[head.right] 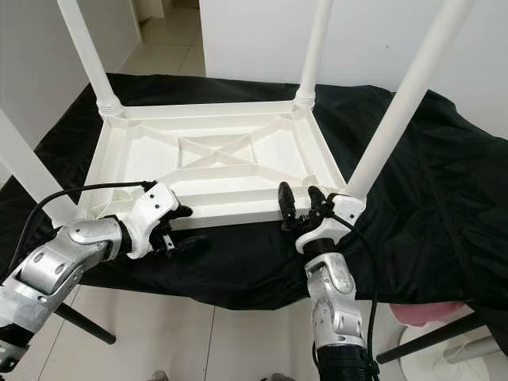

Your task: Building children table

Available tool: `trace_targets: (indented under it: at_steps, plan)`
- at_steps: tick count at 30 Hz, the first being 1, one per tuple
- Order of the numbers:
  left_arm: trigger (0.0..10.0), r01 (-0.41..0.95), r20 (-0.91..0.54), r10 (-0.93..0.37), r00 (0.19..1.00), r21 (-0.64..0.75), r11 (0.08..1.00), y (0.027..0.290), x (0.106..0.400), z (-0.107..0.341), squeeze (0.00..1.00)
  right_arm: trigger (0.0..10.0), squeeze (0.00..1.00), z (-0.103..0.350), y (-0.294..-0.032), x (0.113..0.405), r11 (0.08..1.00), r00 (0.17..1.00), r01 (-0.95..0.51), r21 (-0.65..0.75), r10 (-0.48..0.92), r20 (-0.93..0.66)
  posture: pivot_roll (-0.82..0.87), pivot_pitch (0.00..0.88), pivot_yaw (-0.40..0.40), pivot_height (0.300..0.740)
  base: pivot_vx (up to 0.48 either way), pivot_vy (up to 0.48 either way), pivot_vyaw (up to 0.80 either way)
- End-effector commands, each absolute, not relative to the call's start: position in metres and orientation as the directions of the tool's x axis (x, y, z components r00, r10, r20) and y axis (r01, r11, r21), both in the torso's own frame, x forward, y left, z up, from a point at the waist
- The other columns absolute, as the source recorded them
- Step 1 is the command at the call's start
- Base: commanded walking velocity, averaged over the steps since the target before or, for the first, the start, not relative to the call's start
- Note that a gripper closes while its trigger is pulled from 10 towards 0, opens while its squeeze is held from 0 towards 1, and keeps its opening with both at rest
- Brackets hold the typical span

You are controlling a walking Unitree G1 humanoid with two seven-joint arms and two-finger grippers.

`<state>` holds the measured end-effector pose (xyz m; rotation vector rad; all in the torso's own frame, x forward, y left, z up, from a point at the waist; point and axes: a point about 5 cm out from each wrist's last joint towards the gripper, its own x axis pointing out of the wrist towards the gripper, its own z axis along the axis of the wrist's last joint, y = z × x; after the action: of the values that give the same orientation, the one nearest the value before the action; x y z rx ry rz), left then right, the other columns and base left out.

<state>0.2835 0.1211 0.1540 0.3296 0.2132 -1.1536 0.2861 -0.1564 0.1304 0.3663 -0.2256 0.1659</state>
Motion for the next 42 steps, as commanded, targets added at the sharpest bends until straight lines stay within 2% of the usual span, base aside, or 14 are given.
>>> trace_targets:
  at_steps: [1, 2, 3, 4, 5, 6, 10, 12, 17, 21, 26, 34, 37, 42]
  plan:
    - [10.0, 0.899, -0.285, -0.854, 0.436, 0.181, 0.399, 0.124, 0.284, 0.159, 0.0, 10.0, 0.0, 0.129, -0.156, 0.287, 0.923, 0.961, -0.201, 0.327, 0.122, 0.247, 0.05, 0.017, -0.027, 0.74, 0.0, 0.0, 0.0]
    - [10.0, 0.899, -0.285, -0.854, 0.436, 0.181, 0.399, 0.124, 0.284, 0.159, 0.0, 10.0, 0.0, 0.129, -0.156, 0.287, 0.923, 0.961, -0.201, 0.327, 0.122, 0.247, 0.05, 0.017, -0.027, 0.74, 0.0, 0.0, 0.0]
    - [10.0, 0.856, -0.235, -0.826, 0.513, 0.216, 0.47, 0.129, 0.285, 0.162, 0.0, 10.0, 0.0, 0.129, -0.156, 0.289, 0.924, 0.961, -0.204, 0.323, 0.126, 0.246, 0.06, 0.017, -0.035, 0.74, 0.0, 0.0, 0.0]
    - [10.0, 0.856, -0.235, -0.826, 0.513, 0.216, 0.47, 0.129, 0.285, 0.162, 0.0, 10.0, 0.0, 0.129, -0.156, 0.289, 0.924, 0.961, -0.204, 0.323, 0.126, 0.246, 0.06, 0.017, -0.035, 0.74, 0.0, 0.0, 0.0]
    - [10.0, 0.823, -0.166, -0.809, 0.564, 0.201, 0.532, 0.134, 0.283, 0.165, 0.0, 10.0, 0.0, 0.129, -0.155, 0.291, 0.925, 0.961, -0.209, 0.319, 0.133, 0.244, 0.07, 0.018, -0.044, 0.74, 0.0, 0.0, 0.0]
    - [10.0, 0.823, -0.166, -0.809, 0.564, 0.201, 0.532, 0.134, 0.283, 0.165, 0.0, 10.0, 0.0, 0.129, -0.155, 0.291, 0.925, 0.961, -0.209, 0.319, 0.133, 0.244, 0.07, 0.018, -0.044, 0.74, 0.0, 0.0, 0.0]
    - [10.0, 0.755, -0.078, -0.755, 0.651, 0.16, 0.635, 0.16, 0.267, 0.169, 0.0, 10.0, 0.0, 0.129, -0.151, 0.296, 0.923, 0.958, -0.235, 0.304, 0.166, 0.234, 0.1, 0.022, -0.084, 0.74, 0.0, 0.0, 0.0]
    - [10.0, 0.755, -0.078, -0.755, 0.651, 0.16, 0.635, 0.16, 0.267, 0.169, 0.0, 10.0, 0.0, 0.129, -0.151, 0.296, 0.923, 0.958, -0.235, 0.304, 0.166, 0.234, 0.1, 0.022, -0.084, 0.74, 0.0, 0.0, 0.0]
    - [10.0, 0.746, -0.1, -0.741, 0.664, 0.146, 0.649, 0.182, 0.252, 0.17, 0.0, 10.0, 0.0, 0.128, -0.148, 0.302, 0.926, 0.954, -0.257, 0.277, 0.197, 0.226, 0.13, 0.017, -0.114, 0.74, 0.0, 0.0, 0.0]
    - [10.0, 0.736, -0.126, -0.726, 0.676, 0.153, 0.659, 0.215, 0.237, 0.176, 0.0, 10.0, 0.0, 0.127, -0.142, 0.311, 0.937, 0.95, -0.276, 0.216, 0.232, 0.207, 0.14, 0.018, -0.125, 0.74, 0.0, 0.0, 0.0]
    - [10.0, 0.72, -0.141, -0.707, 0.693, 0.163, 0.674, 0.233, 0.225, 0.183, 0.0, 10.0, 0.0, 0.126, -0.143, 0.314, 0.947, 0.955, -0.259, 0.19, 0.222, 0.195, 0.16, 0.029, -0.132, 0.74, 0.0, 0.0, 0.0]
    - [10.0, 0.735, -0.166, -0.716, 0.678, 0.172, 0.656, 0.239, 0.217, 0.188, 0.0, 10.0, 0.0, 0.124, -0.145, 0.314, 0.951, 0.959, -0.247, 0.188, 0.212, 0.188, 0.15, 0.028, -0.132, 0.74, 0.0, 0.0, 0.0]
    - [10.0, 0.714, -0.226, -0.678, 0.7, 0.198, 0.671, 0.272, 0.209, 0.208, 0.0, 10.0, 0.0, 0.116, -0.15, 0.311, 0.962, 0.969, -0.21, 0.176, 0.181, 0.166, 0.15, 0.025, -0.122, 0.74, 0.0, 0.0, 0.0]
    - [10.0, 0.681, -0.288, -0.621, 0.729, 0.215, 0.7, 0.299, 0.214, 0.211, 0.0, 10.0, 0.0, 0.11, -0.153, 0.309, 0.974, 0.979, -0.161, 0.162, 0.137, 0.15, 0.15, 0.023, -0.125, 0.74, 0.0, 0.0, 0.0]
